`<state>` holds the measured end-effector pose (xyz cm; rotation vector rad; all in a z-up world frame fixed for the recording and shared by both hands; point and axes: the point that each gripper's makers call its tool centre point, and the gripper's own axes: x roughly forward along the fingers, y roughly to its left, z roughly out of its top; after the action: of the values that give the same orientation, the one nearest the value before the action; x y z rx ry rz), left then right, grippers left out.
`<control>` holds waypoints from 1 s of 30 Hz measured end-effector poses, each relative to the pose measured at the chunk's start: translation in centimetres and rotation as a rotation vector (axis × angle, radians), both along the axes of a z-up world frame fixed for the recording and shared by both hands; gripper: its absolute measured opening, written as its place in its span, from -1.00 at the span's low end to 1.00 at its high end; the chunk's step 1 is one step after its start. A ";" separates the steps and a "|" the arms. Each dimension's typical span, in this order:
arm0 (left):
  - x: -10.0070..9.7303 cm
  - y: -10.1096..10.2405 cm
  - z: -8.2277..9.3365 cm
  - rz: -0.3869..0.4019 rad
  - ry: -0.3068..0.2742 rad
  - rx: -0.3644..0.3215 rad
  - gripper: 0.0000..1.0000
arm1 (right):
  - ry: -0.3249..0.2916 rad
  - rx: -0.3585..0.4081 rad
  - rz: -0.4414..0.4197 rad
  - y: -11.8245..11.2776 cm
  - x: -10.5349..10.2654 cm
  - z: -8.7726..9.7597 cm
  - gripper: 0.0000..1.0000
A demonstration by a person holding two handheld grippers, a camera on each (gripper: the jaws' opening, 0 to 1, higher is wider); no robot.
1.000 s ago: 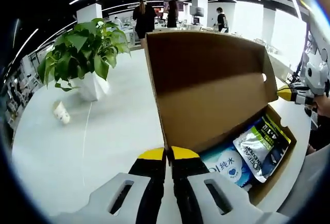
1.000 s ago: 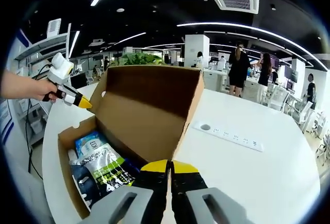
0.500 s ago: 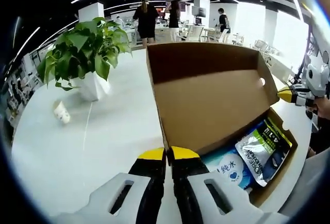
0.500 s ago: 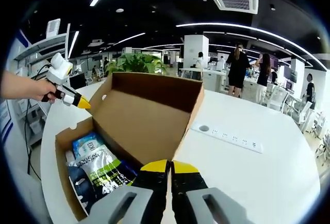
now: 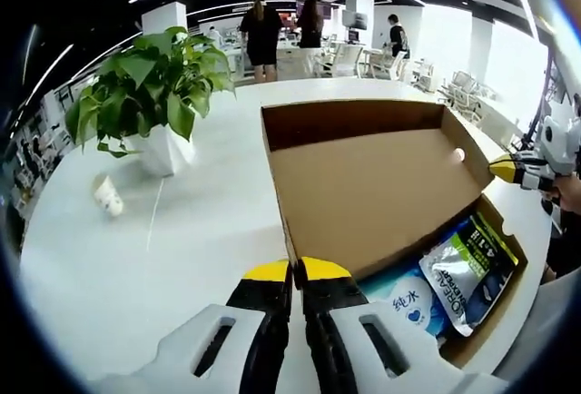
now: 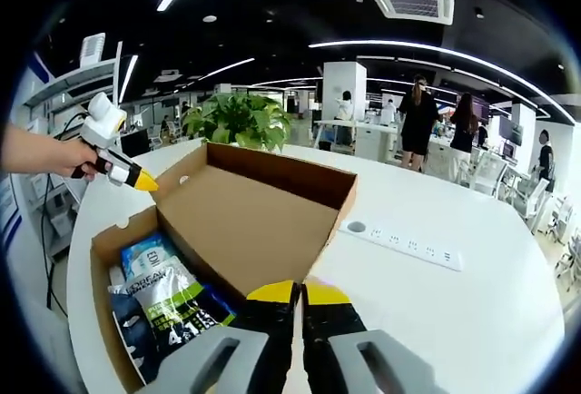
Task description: Operate the shoe box by opening the lid, removing the specified soft item, and placing it in the target area until the item is outside and the box remains undamaged.
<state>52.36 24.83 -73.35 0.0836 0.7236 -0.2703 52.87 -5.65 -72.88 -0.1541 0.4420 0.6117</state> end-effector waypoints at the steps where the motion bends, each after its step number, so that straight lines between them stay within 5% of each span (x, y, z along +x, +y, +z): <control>1: 0.1 0.0 0.0 0.002 0.001 -0.001 -0.98 | 0.000 -0.002 0.001 0.0 0.1 0.0 -1.00; 30: 1.5 -0.3 -1.4 0.016 0.022 0.016 -0.96 | 0.040 -0.009 -0.009 -0.1 1.4 -1.3 -1.00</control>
<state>53.90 24.58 -74.73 0.0898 0.7485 -0.2509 54.23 -5.71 -74.22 -0.1485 0.4838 0.6048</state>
